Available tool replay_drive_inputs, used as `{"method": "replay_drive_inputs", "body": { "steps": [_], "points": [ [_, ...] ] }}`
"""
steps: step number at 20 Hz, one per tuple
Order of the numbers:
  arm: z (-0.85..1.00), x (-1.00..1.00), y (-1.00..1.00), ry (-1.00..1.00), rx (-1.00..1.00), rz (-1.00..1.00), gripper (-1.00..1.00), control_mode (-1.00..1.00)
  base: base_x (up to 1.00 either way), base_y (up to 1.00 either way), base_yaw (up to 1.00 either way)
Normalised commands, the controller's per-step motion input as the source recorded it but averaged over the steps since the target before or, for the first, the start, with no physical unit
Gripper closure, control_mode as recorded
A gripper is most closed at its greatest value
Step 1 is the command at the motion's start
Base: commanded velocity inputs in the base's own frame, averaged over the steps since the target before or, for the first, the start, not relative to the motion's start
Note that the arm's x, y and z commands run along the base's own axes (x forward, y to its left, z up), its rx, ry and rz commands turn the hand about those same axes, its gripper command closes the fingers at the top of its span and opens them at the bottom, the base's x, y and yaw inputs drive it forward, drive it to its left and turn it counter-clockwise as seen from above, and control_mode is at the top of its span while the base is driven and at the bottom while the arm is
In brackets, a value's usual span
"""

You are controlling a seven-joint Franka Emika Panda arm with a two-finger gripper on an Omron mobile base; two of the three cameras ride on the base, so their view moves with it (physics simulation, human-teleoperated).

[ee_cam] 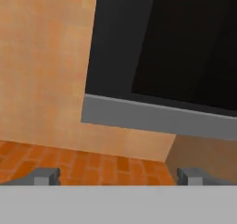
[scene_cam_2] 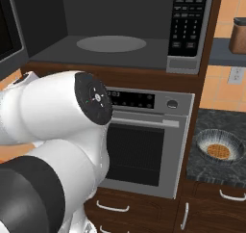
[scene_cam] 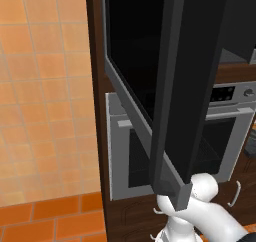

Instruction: Open the microwave, place the bowl with waffle inside the microwave, then close the microwave door and turn it on.

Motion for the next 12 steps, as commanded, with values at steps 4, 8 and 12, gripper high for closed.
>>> {"method": "replay_drive_inputs", "body": {
  "steps": [4,8,12],
  "points": [
    [0.00,0.64,-0.85,-0.02,-0.20,-0.13,-1.00,-1.00,0.00,0.00,0.00],
    [-0.11,0.56,-0.95,-0.05,-0.18,-0.13,-1.00,-1.00,0.00,0.00,0.00],
    [-0.27,0.57,-0.98,-0.08,-0.22,-0.14,-1.00,-1.00,0.00,0.00,0.00]
  ]
}}
